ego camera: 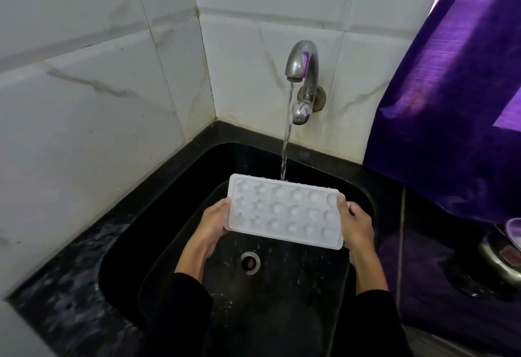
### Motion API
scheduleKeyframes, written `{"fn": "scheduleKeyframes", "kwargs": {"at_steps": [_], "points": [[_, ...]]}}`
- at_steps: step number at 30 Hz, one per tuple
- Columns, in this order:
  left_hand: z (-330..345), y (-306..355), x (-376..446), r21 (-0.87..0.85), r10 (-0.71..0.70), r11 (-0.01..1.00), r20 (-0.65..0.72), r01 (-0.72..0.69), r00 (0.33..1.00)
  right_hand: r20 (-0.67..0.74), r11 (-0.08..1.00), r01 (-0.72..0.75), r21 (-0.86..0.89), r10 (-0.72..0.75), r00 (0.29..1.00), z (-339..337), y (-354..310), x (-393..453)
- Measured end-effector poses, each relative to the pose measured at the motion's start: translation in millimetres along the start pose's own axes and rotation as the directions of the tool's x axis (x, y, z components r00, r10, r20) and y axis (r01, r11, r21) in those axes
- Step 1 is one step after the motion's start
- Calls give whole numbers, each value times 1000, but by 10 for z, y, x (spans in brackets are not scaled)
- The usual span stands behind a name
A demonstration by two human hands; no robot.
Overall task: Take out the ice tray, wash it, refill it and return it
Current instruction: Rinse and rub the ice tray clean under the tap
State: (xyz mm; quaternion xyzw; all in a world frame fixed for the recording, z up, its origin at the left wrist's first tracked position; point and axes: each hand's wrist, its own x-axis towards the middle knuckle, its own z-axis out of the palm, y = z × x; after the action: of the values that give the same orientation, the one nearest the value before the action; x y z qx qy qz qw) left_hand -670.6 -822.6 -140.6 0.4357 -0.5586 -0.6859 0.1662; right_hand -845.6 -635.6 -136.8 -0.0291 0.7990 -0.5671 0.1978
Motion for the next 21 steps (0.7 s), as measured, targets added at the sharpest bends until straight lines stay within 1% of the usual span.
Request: {"fn": "scheduleKeyframes", "kwargs": {"at_steps": [3, 6, 11, 14, 21], "points": [[29, -33, -2, -27, -6, 1000, -15, 5, 1000, -18, 998, -52, 39, 53, 998, 8, -14, 10], [83, -45, -6, -79, -18, 997, -28, 16, 999, -44, 998, -23, 57, 26, 999, -1, -11, -7], [184, -67, -3, -192, -42, 981, -27, 36, 999, -168, 984, -4, 177, 34, 985, -26, 26, -39], [260, -67, -12, -264, -64, 963, -1, 61, 998, -233, 966, 11, 260, 52, 971, -29, 57, -43], [514, -27, -1, -391, -131, 909, 56, 142, 990, -364, 918, 25, 395, 132, 922, -71, 78, -71]]}}
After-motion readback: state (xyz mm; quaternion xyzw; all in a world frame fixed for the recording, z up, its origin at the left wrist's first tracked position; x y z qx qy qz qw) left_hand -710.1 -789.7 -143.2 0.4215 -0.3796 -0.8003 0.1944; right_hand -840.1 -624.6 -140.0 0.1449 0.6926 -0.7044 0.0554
